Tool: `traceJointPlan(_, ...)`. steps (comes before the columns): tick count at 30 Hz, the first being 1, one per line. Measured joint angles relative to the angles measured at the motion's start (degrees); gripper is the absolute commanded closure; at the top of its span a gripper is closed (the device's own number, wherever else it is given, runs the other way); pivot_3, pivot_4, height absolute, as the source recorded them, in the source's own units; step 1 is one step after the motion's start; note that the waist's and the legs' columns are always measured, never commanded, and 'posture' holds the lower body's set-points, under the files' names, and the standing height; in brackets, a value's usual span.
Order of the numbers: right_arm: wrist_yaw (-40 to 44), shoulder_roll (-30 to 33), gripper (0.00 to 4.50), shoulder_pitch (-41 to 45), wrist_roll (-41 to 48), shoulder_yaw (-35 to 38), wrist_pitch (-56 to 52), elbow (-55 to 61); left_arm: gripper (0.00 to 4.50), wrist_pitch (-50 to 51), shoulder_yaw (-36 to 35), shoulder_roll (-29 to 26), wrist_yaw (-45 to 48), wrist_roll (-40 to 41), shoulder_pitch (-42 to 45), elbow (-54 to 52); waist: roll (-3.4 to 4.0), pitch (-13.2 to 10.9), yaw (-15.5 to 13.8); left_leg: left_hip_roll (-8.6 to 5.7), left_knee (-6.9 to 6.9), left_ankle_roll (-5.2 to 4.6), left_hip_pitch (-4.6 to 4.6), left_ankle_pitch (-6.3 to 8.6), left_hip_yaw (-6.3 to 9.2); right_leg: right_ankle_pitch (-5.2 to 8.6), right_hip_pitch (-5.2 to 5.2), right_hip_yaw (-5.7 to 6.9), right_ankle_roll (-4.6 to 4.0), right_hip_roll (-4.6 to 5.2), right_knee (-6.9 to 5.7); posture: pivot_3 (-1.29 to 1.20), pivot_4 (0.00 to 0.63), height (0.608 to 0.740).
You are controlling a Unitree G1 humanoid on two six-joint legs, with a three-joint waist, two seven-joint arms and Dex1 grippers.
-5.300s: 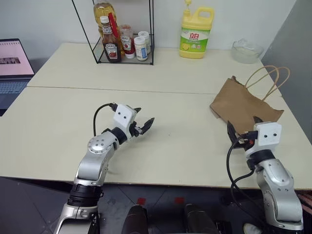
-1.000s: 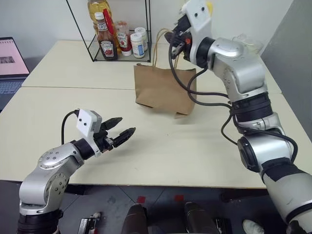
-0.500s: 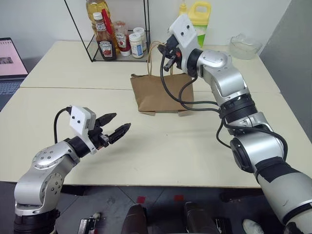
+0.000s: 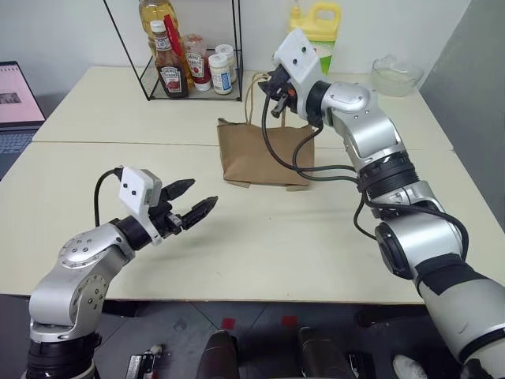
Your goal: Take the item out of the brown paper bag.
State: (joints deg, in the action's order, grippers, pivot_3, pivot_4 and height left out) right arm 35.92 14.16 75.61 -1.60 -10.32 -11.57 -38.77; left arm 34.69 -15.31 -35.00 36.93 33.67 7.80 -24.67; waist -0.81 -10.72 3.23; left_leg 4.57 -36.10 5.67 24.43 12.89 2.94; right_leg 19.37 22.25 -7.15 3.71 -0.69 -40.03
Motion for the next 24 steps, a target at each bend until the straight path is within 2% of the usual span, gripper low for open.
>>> traceJointPlan(4, 2.32, 2.59, 1.5, -2.94, -0.64, -0.26, -1.37, 6.0, 0.82, 0.01, 0.96, 0.12, 0.04, 0.14, 1.09, 0.44, -0.01, 0.0, -0.13, 0.0, -0.01, 0.0, 0.0, 0.0, 0.03, 0.0, -0.02, 0.03, 0.0, 0.0, 0.0, 0.0, 0.15, 0.74)
traceJointPlan(7, 6.21, 6.36, 1.5, -8.32, -0.04, -0.59, -6.73, 16.42, 0.82, 0.06, 2.0, 0.14, 0.16, 0.14, 2.77, 1.02, -0.01, 0.01, -0.52, -0.01, -0.02, 0.0, 0.01, 0.0, 0.06, 0.0, -0.04, 0.06, 0.0, 0.01, 0.01, 0.0, 0.15, 0.74)
traceJointPlan(12, 11.36, 15.77, 1.5, -21.06, 5.2, 1.81, -24.56, 42.02, 0.82, 0.08, 3.76, -0.43, 0.68, -0.19, 10.54, 5.86, -0.01, 0.01, -1.4, -0.02, -0.04, -0.03, 0.03, 0.02, 0.1, 0.0, -0.06, 0.07, 0.0, 0.01, 0.02, 0.0, 0.15, 0.74)
traceJointPlan(16, 10.2, 18.64, 1.47, -31.23, 13.07, 10.85, -43.43, 63.0, 1.62, -2.01, 6.9, -1.12, 2.62, -3.3, 19.97, 12.73, -0.03, 0.02, -1.5, -0.02, -0.05, -0.04, 0.03, 0.01, 0.18, 0.0, -0.1, 0.13, 0.0, -0.03, 0.01, 0.0, 0.15, 0.74)
traceJointPlan(20, 6.74, 15.87, 1.47, -38.09, 19.54, 18.15, -56.02, 77.58, 2.89, -8.35, 11.02, -1.2, 4.07, -9.57, 30.11, 23.63, -0.04, 0.02, -1.32, -0.03, -0.06, -0.05, 0.01, 0.0, 0.21, 0.0, -0.13, 0.15, 0.0, -0.04, 0.01, 0.0, 0.15, 0.74)
traceJointPlan(24, 2.45, 11.88, 1.47, -46.87, 23.78, 21.48, -64.24, 88.57, 4.13, -15.77, 13.84, 0.03, 6.03, -15.42, 40.91, 38.52, -0.04, 0.02, -1.37, -0.06, -0.06, -0.05, 0.02, -0.01, 0.2, 0.0, -0.11, 0.13, 0.0, -0.05, 0.01, 0.0, 0.15, 0.74)
